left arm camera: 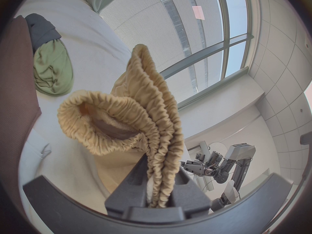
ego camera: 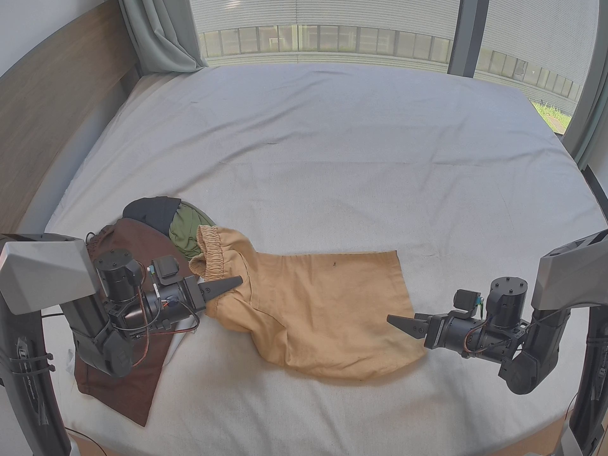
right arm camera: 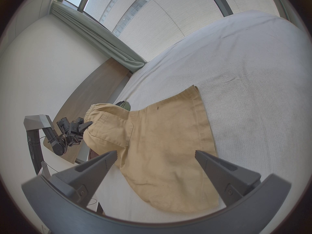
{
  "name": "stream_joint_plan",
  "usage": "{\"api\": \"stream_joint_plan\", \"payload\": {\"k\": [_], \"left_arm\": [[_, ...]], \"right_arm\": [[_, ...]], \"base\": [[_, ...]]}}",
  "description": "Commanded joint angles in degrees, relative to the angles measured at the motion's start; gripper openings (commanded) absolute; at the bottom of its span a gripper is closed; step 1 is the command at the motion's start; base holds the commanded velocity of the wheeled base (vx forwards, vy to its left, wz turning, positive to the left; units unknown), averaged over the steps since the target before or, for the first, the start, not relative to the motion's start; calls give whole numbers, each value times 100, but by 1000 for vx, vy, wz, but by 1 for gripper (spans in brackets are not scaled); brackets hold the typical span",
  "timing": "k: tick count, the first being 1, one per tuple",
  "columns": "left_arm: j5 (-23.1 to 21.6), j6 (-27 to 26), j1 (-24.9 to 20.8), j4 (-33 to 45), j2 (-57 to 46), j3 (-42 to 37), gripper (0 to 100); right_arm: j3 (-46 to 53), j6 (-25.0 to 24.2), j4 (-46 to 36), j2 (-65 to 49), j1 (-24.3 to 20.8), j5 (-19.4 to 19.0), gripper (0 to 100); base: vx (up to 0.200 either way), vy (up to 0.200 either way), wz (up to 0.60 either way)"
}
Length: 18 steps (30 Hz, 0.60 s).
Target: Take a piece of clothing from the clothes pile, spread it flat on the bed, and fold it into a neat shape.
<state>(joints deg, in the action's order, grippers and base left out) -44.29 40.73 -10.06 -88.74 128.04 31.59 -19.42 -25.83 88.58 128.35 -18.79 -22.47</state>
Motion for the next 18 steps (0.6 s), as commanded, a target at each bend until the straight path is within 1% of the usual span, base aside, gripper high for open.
{"api": "stream_joint_plan", "payload": {"k": [1, 7, 14, 18], "left_arm": [[8, 84, -119, -3, 19, 120, 0], [17, 260, -339, 5, 2, 278, 0], [26, 322, -638, 5, 2, 489, 0], [26, 506, -787, 5, -7, 612, 0]], "right_arm": [[0, -1, 2, -12, -2, -3, 100], [-9, -1, 10, -21, -2, -3, 100], [-9, -1, -7, -109, -2, -3, 100], [-9, -1, 2, -109, -2, -3, 100]], "base": [[0, 0, 0], [0, 0, 0], [0, 0, 0], [0, 0, 0]]}}
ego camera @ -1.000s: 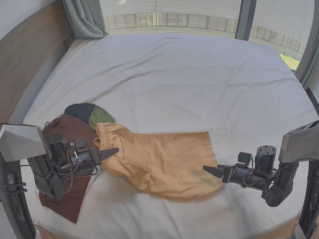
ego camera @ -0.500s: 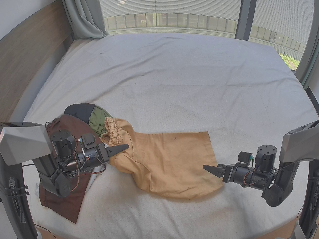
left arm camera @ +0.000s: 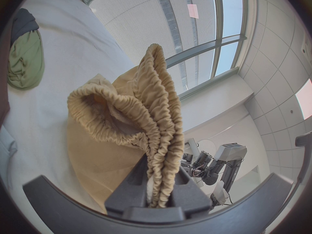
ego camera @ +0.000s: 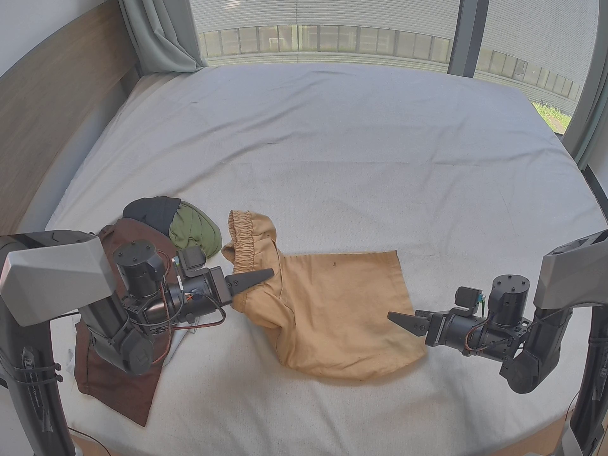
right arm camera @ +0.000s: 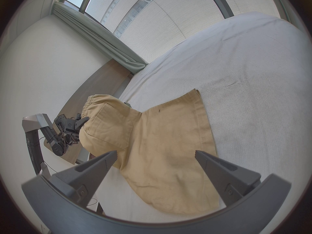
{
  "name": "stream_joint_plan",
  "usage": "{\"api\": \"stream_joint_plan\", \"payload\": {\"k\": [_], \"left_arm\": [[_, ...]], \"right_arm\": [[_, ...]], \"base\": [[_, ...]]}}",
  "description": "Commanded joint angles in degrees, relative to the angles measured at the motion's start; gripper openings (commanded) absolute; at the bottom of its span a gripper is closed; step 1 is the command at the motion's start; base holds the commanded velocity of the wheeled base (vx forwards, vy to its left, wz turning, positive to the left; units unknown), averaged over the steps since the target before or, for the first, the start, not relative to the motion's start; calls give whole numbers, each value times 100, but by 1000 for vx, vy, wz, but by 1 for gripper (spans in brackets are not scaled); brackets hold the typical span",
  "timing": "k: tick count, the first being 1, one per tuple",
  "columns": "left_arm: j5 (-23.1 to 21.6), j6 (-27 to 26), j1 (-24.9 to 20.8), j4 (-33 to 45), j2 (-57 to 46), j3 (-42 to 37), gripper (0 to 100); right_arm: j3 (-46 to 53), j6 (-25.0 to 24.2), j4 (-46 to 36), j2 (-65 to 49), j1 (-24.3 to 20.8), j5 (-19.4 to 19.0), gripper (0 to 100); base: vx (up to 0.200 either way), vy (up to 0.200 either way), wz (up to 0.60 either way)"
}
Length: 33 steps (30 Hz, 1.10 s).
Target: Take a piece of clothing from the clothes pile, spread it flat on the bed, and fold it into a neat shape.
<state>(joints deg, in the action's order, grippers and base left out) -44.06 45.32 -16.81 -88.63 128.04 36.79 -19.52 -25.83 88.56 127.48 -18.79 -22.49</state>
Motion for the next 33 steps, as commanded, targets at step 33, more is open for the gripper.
{"api": "stream_joint_plan", "payload": {"k": [33], "left_arm": [[169, 759, -938, 30, 512, 909, 0]], "right_arm": [[-342, -36, 3, -179, 77, 17, 100]], "base": [[0, 0, 0]]}}
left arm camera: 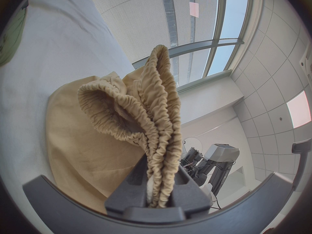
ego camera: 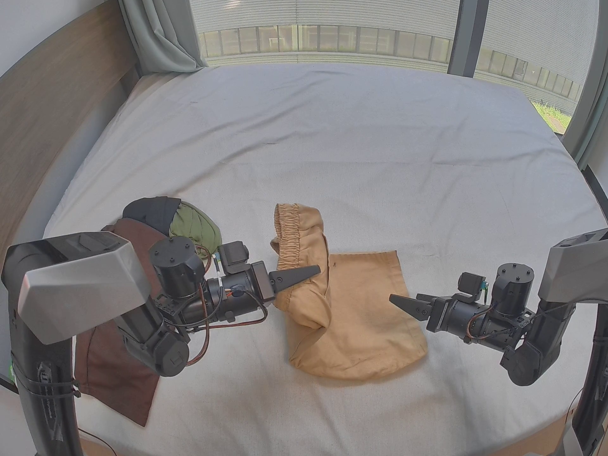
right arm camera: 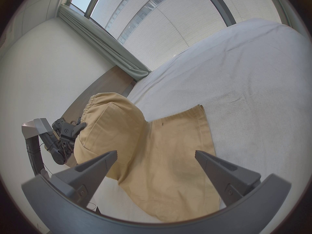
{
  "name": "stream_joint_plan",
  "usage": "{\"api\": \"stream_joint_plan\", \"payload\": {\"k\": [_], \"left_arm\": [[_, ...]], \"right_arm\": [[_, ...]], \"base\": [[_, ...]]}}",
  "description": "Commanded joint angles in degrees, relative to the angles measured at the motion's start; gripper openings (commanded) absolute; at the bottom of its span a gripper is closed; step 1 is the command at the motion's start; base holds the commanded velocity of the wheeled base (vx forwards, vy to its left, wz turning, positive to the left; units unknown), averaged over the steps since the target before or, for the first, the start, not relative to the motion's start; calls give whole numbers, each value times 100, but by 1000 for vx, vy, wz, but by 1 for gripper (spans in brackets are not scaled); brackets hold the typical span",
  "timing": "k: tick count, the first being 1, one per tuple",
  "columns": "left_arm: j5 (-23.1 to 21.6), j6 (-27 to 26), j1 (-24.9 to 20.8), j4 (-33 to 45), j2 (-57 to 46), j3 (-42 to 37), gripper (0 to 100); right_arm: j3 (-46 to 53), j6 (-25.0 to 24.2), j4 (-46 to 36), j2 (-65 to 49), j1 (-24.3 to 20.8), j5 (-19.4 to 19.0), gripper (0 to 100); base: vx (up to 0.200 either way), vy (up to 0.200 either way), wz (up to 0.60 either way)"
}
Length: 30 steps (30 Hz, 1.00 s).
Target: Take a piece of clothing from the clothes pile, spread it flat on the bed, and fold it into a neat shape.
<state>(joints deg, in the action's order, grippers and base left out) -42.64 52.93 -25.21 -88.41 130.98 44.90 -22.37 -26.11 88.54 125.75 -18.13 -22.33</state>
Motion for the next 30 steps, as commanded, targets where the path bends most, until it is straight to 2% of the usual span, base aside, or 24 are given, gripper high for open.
{"api": "stream_joint_plan", "payload": {"k": [1, 14, 22, 30], "left_arm": [[28, -2, -124, 8, 271, 142, 0], [239, -2, -397, -10, 912, 608, 0], [652, 15, -696, -10, 1378, 1109, 0], [687, 147, -792, -19, 1580, 1249, 0]], "right_arm": [[-83, -8, 5, -6, 20, 1, 100], [-180, -69, 5, -112, 46, 1, 100], [-233, -69, -3, -120, 46, 1, 100], [-250, -69, 5, -129, 73, 1, 100]], "base": [[0, 0, 0], [0, 0, 0], [0, 0, 0], [0, 0, 0]]}}
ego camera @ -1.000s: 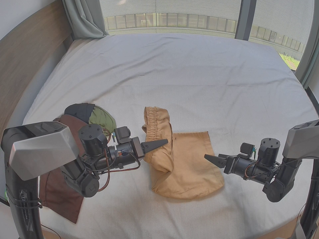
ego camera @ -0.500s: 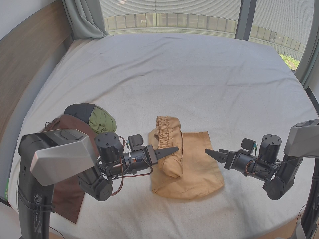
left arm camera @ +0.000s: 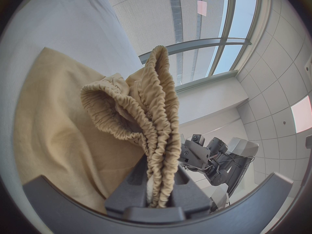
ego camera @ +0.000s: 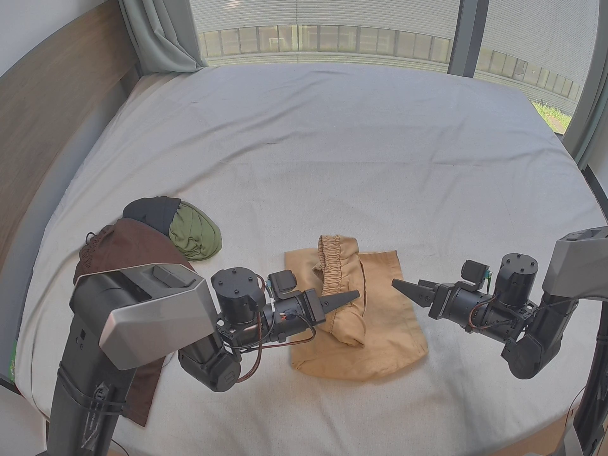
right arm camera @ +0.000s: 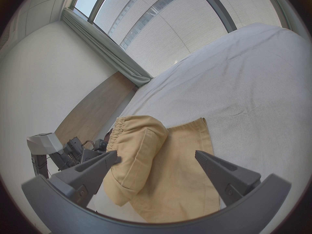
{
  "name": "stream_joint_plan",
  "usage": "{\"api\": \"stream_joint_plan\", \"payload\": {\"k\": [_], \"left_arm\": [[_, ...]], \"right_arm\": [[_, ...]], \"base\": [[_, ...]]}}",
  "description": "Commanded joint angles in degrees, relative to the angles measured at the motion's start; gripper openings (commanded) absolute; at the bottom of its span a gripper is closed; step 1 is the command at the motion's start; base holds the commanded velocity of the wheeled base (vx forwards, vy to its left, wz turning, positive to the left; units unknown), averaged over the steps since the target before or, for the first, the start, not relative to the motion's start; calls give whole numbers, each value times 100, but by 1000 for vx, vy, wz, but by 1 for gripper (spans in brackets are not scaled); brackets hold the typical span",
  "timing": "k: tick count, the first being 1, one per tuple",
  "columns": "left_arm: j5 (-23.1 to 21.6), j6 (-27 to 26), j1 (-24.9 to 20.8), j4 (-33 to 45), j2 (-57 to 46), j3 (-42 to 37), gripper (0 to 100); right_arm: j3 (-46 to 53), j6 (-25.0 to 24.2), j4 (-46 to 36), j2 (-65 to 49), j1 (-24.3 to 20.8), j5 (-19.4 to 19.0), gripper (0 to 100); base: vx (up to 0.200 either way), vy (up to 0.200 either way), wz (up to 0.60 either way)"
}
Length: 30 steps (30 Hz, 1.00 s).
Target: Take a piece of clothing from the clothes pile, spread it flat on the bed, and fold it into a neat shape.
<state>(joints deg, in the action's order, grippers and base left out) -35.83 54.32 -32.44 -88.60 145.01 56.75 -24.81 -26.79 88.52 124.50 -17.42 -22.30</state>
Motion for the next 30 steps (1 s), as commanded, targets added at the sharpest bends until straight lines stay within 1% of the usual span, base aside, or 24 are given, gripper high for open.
{"api": "stream_joint_plan", "payload": {"k": [1, 13, 23, 24, 30], "left_arm": [[6, 17, -70, 1, 186, 65, 0], [14, 8, -184, -8, 344, 91, 0], [14, 8, -175, 1, 362, 170, 0], [6, 0, -175, 1, 379, 170, 100], [6, 8, -149, -8, 370, 161, 100]], "right_arm": [[-7, -1, 8, -5, 2, -3, 100], [-7, -1, 8, -5, 2, -3, 100], [2, -19, -1, -75, -7, -3, 100], [2, -19, -1, -75, -7, -3, 100], [2, -19, -1, -66, -16, -3, 100]], "base": [[0, 0, 0], [0, 0, 0], [0, 0, 0], [0, 0, 0], [0, 0, 0]]}}
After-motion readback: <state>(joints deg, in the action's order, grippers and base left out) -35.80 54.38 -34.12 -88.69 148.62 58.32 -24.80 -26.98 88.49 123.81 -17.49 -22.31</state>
